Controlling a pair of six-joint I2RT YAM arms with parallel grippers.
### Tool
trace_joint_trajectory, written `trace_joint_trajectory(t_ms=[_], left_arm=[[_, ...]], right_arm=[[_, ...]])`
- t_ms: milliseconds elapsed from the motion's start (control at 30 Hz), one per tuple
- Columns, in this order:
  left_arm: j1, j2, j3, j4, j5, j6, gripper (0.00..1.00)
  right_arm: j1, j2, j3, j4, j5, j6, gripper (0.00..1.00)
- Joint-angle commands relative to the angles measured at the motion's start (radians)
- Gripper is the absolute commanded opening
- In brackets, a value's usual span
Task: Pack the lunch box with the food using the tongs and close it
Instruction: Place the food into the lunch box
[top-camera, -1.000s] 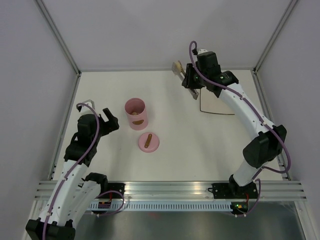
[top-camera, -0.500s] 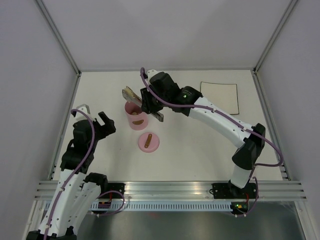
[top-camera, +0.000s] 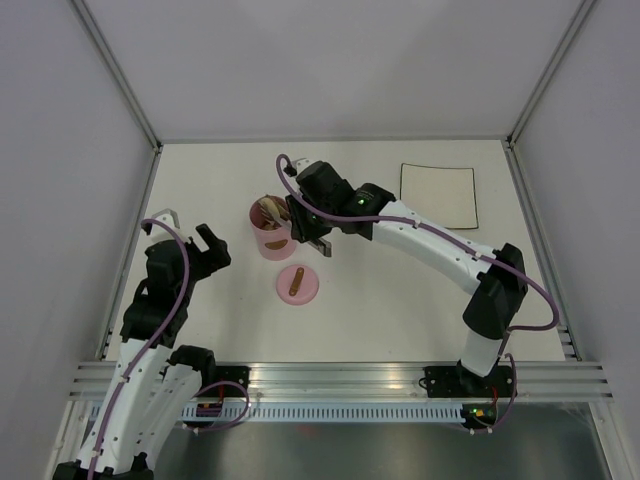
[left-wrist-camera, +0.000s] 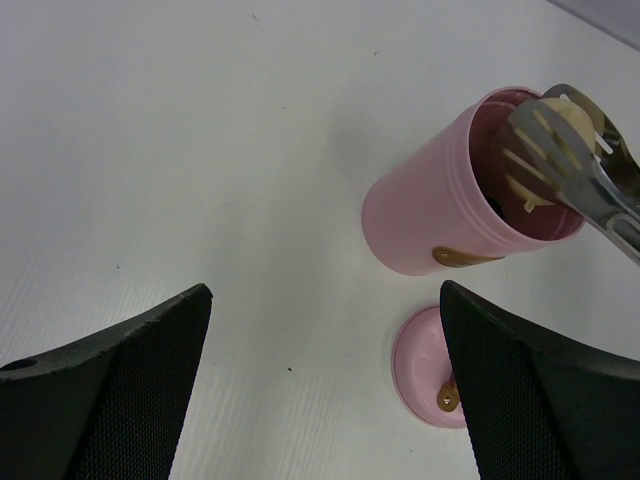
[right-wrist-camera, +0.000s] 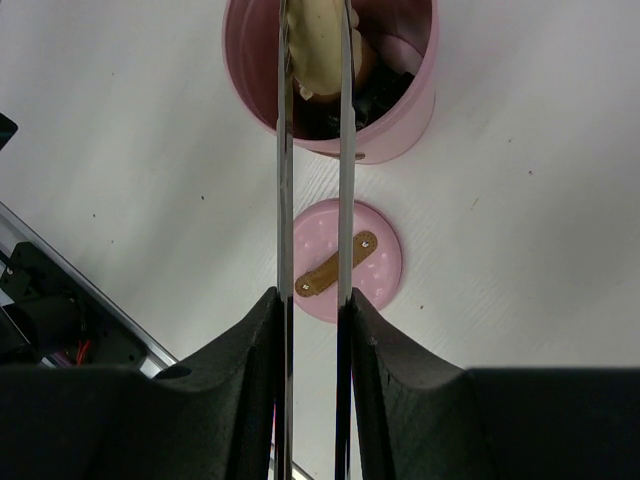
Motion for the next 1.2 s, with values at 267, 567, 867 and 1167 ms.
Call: trace_joint_trajectory(t_ms=[267, 567, 867, 1167], left_arm=[[0.004, -0.006, -0.005, 0.008, -0.004, -0.013, 1.00], [0.004, -0.003, -0.005, 0.012, 0.001, -0.008, 1.00], [0.004, -0.003, -0.005, 0.020, 0.001, -0.004, 1.00], [0.004, -0.004, -0.004, 0.021, 0.004, 0.002, 1.00]], right_arm=[[0.014, -0.034, -0.020, 0.042, 0.019, 0.023, 0.49], [0.016, -0.034, -0.018, 0.042, 0.030, 0.028, 0.58], [0.011, -0.062, 0.028, 0.039, 0.076, 0.031, 0.56], [-0.119, -0.167, 0.019, 0.072, 0.030, 0.060, 0.52]])
